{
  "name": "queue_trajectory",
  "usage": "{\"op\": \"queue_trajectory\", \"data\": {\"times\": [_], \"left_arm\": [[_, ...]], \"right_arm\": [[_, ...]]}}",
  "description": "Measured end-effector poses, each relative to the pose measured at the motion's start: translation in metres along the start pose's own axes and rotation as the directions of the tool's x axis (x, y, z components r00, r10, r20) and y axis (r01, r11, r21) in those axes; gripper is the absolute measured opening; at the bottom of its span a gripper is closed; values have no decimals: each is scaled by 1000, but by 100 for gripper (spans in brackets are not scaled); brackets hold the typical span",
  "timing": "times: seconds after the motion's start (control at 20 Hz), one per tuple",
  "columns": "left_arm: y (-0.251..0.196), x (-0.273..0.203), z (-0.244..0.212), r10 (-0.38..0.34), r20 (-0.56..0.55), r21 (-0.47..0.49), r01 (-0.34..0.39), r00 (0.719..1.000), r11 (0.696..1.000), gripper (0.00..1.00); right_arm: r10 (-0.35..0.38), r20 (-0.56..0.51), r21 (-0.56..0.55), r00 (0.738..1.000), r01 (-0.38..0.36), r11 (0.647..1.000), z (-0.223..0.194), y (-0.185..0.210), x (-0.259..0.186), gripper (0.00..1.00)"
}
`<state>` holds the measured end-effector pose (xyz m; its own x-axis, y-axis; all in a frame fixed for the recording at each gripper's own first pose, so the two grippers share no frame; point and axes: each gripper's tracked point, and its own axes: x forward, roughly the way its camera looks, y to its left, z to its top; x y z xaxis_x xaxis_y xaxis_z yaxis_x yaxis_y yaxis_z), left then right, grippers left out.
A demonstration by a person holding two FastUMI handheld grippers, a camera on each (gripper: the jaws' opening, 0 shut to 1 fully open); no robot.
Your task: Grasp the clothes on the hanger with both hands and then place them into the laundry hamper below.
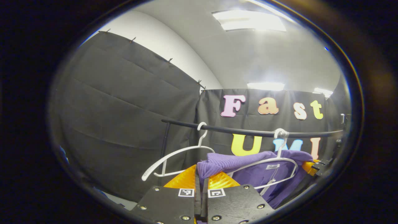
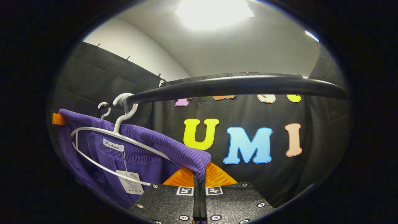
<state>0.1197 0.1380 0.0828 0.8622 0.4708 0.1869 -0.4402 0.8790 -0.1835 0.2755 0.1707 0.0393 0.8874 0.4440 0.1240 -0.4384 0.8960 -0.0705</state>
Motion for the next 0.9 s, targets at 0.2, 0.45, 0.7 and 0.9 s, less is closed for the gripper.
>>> {"op": "queue_trajectory", "data": {"times": [0.2, 0.45, 0.7, 0.9], "left_arm": [[16, -1, 5, -20, -3, 29, 20, 1000, 999, 1], [45, 16, 1, -35, -24, 9, 35, 999, 999, 1], [61, 32, -24, -64, -74, -10, 64, 995, 998, 1], [67, 35, -44, -84, -94, -64, 78, 992, 995, 5]], "right_arm": [[5, 12, -19, 1000, -4, 1000, 8, 13, -10, 0], [6, 5, -18, 1000, -6, 1000, 11, 27, -18, 0], [-2, -7, -37, 1000, 2, 999, 10, 40, -17, 0], [-13, -8, -70, 1000, 13, 997, 9, 41, -16, 0]]}}
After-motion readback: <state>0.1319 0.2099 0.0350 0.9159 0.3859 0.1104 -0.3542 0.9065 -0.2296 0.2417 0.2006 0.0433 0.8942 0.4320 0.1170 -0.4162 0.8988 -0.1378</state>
